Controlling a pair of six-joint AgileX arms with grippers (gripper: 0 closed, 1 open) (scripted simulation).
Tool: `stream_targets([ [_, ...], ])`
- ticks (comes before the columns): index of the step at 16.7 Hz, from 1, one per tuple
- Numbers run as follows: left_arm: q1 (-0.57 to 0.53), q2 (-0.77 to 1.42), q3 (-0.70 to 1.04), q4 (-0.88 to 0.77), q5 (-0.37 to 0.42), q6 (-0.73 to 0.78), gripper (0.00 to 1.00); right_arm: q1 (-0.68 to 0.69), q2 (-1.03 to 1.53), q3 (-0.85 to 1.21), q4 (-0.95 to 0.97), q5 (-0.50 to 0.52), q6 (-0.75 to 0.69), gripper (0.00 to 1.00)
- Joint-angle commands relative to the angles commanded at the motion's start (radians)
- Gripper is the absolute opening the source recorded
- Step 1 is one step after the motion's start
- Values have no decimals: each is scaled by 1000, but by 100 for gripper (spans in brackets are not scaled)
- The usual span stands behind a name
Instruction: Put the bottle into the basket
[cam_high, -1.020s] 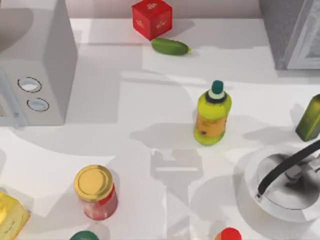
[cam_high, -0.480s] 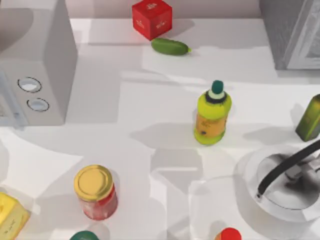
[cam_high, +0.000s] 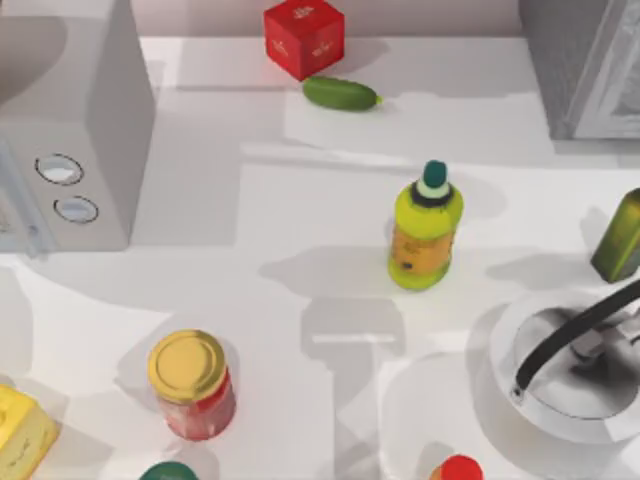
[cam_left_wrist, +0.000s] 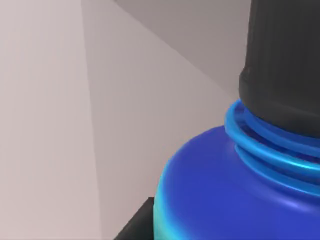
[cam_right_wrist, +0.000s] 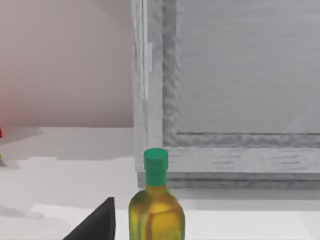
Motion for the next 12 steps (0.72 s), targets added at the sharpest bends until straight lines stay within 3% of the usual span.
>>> stream_targets([
  [5, -4, -4, -11, 17, -2, -9, 0, 0, 0, 0, 0, 0, 0, 100],
  [12, -4, -4, -11, 17, -2, -9, 53, 0, 0, 0, 0, 0, 0, 100],
])
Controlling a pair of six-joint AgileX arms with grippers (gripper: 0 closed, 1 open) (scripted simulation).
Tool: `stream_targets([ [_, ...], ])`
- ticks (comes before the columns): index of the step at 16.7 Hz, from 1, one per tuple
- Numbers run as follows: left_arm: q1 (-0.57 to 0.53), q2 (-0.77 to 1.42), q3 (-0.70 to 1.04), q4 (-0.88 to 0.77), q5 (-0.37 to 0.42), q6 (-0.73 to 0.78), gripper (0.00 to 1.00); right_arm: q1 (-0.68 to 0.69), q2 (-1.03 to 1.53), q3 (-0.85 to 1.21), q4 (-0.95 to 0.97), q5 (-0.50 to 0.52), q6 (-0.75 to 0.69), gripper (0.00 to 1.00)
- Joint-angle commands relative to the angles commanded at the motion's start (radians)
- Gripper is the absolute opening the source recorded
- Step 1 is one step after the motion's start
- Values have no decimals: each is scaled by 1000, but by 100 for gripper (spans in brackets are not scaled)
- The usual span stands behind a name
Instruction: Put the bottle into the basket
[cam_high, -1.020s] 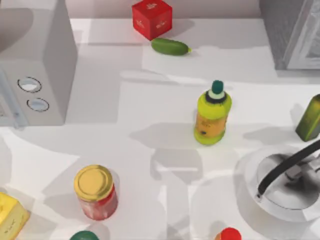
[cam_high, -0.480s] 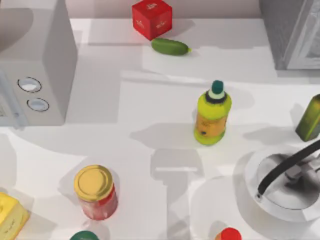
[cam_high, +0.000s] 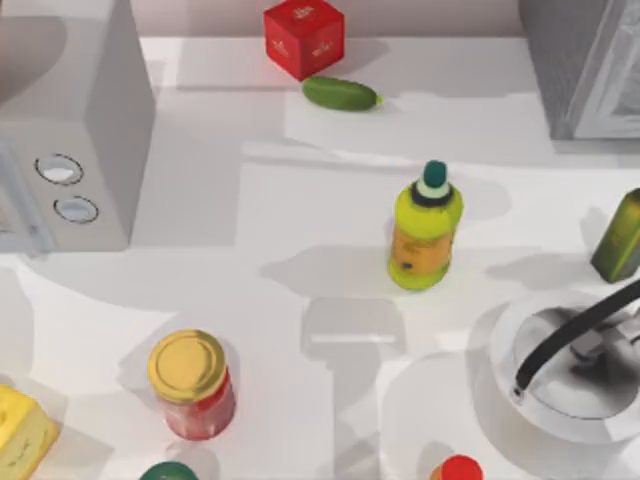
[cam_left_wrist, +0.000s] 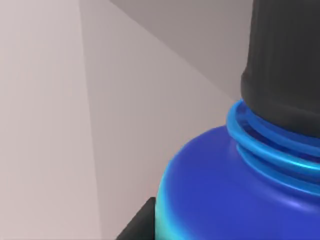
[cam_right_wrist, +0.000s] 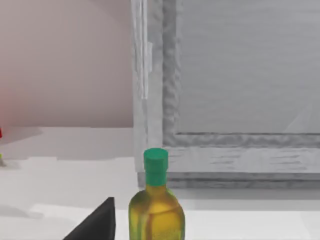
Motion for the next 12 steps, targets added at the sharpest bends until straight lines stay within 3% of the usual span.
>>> stream_targets([
  [6, 0, 0, 0, 0, 0, 0, 98, 0, 0, 0, 0, 0, 0, 100],
  [12, 0, 0, 0, 0, 0, 0, 100, 0, 0, 0, 0, 0, 0, 100],
])
